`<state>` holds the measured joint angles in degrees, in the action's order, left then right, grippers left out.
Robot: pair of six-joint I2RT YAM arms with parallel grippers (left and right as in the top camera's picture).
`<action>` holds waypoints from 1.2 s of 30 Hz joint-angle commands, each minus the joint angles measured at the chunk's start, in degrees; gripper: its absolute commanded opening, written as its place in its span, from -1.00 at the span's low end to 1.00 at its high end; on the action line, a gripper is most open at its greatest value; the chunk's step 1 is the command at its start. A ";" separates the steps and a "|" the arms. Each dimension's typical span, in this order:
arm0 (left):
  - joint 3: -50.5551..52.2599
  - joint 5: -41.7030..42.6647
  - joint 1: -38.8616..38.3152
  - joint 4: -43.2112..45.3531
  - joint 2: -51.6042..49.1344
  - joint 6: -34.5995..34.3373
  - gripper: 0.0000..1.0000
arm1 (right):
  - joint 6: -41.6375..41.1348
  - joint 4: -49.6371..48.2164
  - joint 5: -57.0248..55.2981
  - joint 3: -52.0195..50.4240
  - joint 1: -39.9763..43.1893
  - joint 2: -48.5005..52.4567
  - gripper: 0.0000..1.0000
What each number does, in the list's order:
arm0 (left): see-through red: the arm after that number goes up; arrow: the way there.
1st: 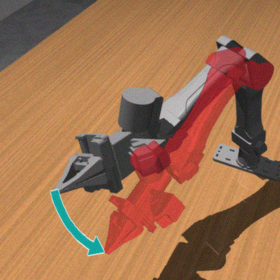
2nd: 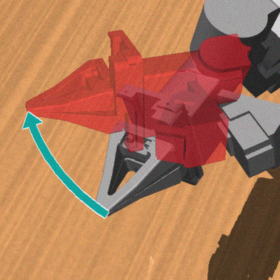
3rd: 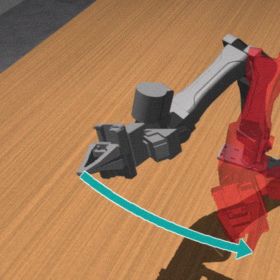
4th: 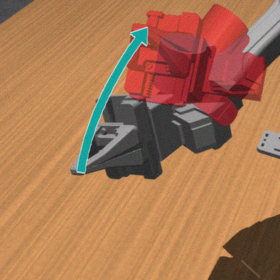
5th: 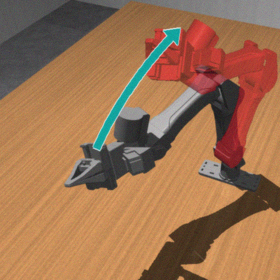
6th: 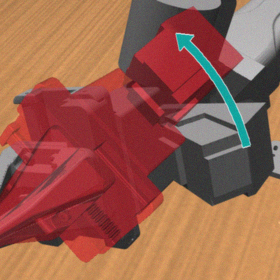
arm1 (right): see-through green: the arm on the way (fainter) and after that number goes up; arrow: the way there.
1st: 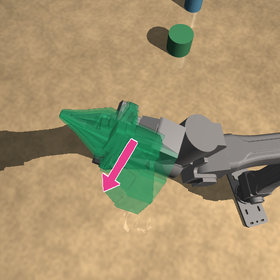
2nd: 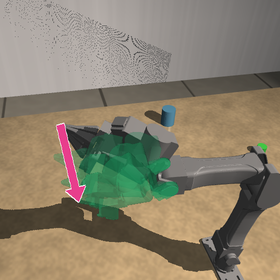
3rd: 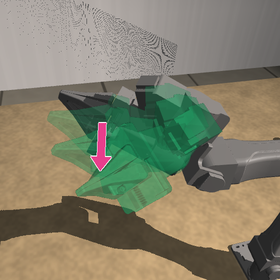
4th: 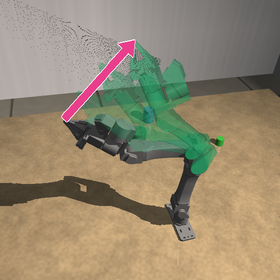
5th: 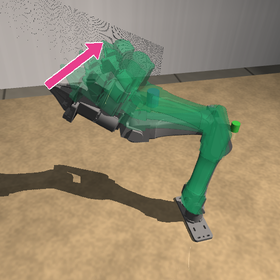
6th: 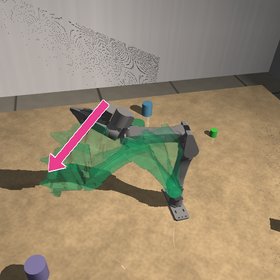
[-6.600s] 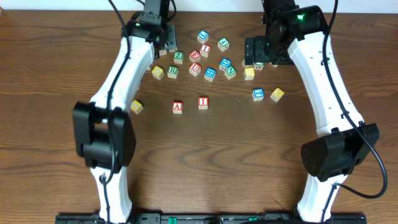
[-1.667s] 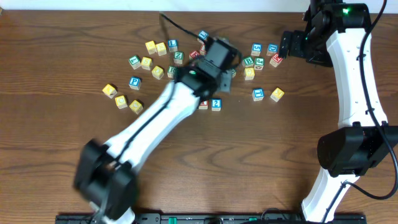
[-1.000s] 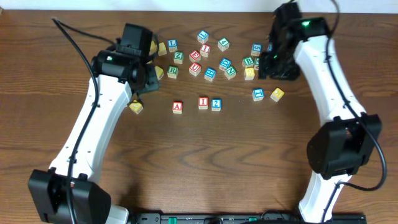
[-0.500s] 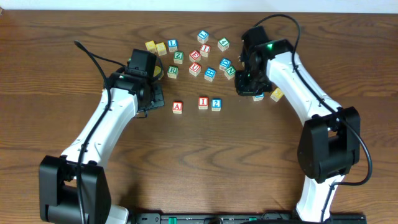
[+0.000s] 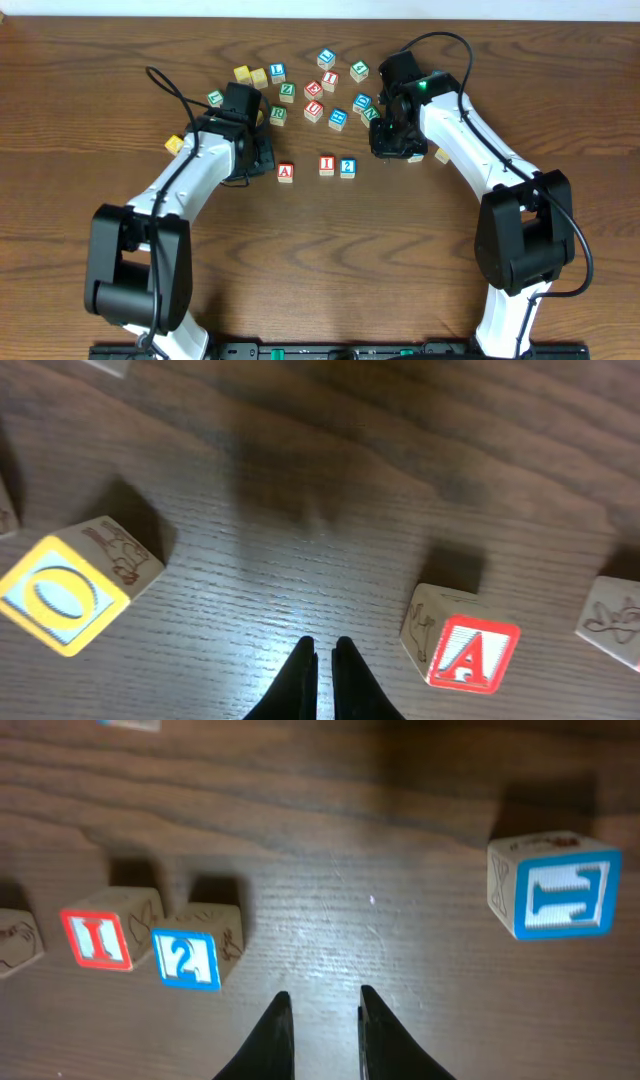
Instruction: Spell out AI2
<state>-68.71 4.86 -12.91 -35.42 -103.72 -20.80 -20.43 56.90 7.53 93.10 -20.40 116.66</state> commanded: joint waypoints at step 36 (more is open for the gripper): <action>0.57 0.72 -7.02 6.01 -4.94 -0.52 -0.85 | -5.95 -13.33 2.12 -10.91 -2.58 -0.28 -0.82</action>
<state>-68.71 5.69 -19.94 -29.52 -107.74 -20.80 -24.84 44.42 9.28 83.42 -21.67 116.66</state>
